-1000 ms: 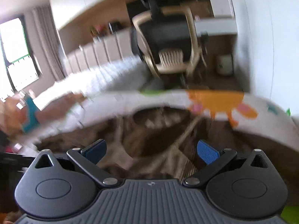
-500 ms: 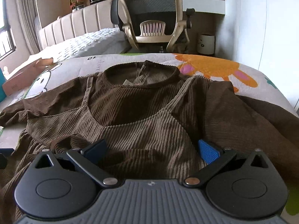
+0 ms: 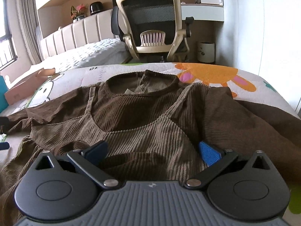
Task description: Fold clothes
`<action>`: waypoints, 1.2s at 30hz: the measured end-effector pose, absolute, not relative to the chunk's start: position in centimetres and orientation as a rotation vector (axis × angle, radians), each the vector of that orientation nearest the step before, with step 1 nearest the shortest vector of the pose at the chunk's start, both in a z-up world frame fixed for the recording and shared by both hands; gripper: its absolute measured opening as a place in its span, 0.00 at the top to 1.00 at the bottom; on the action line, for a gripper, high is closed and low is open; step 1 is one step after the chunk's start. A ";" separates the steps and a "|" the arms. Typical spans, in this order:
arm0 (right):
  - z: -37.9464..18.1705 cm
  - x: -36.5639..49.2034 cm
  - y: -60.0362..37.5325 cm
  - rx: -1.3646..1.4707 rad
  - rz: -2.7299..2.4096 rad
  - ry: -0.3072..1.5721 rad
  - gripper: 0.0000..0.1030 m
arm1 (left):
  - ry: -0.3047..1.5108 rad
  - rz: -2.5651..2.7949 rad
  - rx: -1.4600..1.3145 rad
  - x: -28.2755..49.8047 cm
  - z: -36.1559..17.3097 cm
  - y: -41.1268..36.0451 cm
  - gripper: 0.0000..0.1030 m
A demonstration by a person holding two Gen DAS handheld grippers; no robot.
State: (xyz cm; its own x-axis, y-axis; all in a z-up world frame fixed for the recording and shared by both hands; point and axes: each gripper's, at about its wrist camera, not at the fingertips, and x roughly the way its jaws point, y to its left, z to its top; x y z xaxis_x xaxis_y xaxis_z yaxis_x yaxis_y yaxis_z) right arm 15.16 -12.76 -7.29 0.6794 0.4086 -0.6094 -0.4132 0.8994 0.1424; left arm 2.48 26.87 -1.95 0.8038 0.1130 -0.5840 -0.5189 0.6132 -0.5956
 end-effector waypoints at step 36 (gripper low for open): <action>-0.7 18.8 -8.1 -0.038 0.710 0.575 0.15 | 0.620 -0.068 -0.097 11.8 -1.3 13.0 0.15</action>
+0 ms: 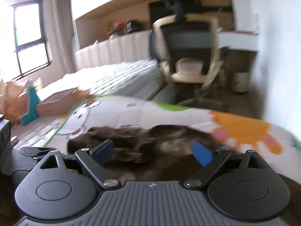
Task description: Fold clothes
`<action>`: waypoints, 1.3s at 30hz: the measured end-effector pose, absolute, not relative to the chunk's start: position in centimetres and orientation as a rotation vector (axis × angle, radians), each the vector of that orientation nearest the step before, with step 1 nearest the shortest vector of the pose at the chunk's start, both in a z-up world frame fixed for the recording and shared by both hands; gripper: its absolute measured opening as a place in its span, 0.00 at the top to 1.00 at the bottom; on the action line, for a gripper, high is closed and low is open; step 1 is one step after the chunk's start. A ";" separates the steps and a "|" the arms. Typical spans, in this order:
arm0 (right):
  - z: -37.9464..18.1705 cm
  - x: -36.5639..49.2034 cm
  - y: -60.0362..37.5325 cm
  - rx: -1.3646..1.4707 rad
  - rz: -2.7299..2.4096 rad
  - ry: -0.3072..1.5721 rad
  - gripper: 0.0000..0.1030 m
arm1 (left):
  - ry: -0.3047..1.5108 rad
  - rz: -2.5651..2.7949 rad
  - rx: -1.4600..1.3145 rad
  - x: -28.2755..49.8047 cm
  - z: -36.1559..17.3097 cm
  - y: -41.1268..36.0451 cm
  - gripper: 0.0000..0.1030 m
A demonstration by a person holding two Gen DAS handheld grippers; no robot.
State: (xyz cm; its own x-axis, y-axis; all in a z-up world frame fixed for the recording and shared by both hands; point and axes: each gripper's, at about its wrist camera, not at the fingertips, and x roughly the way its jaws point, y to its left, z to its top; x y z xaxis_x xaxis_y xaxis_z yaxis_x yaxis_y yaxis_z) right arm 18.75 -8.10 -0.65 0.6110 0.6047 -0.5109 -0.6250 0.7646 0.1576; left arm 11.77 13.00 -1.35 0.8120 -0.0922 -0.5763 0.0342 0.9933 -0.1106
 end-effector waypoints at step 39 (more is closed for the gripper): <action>0.8 11.4 -32.0 0.136 0.078 0.537 0.35 | 0.739 -0.268 -0.165 18.7 -1.3 13.2 0.02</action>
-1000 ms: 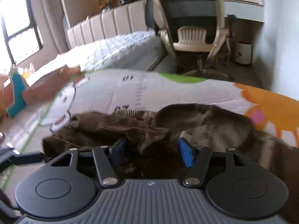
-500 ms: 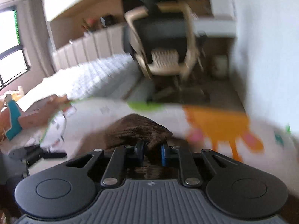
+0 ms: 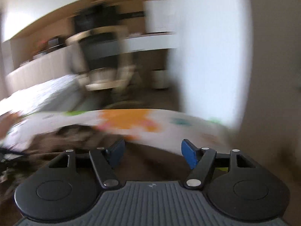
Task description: Fold clothes
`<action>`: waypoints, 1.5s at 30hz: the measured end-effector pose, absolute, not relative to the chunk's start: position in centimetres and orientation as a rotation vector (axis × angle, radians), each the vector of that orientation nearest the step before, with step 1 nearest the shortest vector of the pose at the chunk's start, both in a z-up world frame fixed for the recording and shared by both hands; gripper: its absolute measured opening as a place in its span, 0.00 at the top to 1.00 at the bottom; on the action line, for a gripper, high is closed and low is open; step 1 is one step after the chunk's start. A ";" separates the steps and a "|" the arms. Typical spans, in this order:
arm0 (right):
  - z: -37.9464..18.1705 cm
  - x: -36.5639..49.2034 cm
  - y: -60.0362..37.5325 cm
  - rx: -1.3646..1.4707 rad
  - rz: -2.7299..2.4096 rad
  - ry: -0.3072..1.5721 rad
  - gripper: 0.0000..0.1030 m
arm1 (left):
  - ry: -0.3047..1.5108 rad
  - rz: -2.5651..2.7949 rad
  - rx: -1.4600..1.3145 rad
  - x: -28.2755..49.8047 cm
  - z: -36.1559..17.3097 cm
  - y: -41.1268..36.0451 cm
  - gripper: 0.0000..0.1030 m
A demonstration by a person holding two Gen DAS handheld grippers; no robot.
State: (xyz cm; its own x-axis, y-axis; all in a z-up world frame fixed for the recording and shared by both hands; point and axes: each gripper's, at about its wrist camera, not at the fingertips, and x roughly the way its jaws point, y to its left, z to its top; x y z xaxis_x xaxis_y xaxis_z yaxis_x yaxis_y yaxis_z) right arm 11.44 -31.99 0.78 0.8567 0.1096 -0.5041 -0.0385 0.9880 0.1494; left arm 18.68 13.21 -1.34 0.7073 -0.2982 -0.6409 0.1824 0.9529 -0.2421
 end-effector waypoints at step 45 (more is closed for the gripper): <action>5.4 19.9 -10.7 0.062 0.704 0.500 0.46 | 0.689 -0.172 -0.383 16.0 0.4 19.0 0.00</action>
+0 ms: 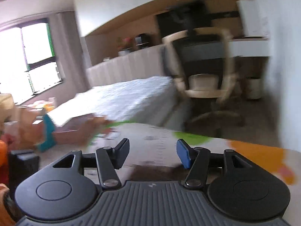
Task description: Fold clothes
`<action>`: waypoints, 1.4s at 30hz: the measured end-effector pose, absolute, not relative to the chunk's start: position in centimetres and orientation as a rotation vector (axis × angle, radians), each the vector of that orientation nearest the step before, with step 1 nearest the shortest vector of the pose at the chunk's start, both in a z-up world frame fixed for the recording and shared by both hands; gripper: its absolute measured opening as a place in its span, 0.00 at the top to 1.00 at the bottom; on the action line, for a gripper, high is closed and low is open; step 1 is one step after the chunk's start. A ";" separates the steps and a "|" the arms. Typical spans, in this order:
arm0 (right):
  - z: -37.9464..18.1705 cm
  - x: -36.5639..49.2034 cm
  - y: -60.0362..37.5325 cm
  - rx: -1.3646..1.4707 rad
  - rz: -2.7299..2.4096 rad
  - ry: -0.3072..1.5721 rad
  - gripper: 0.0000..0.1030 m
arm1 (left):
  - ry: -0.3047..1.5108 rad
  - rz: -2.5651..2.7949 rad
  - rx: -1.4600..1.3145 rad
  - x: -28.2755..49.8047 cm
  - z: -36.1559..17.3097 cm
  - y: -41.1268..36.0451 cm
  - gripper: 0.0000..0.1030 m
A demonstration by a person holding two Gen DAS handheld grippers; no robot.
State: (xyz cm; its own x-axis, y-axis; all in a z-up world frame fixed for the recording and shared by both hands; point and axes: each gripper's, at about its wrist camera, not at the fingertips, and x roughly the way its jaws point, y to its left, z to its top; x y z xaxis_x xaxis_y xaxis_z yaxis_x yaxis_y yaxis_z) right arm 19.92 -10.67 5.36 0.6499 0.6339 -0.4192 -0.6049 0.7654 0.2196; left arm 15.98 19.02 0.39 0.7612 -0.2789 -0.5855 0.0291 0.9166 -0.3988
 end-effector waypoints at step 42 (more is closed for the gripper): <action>-6.9 29.2 -16.1 0.094 0.481 0.786 0.73 | 0.790 0.113 -0.313 26.0 -1.9 22.6 0.24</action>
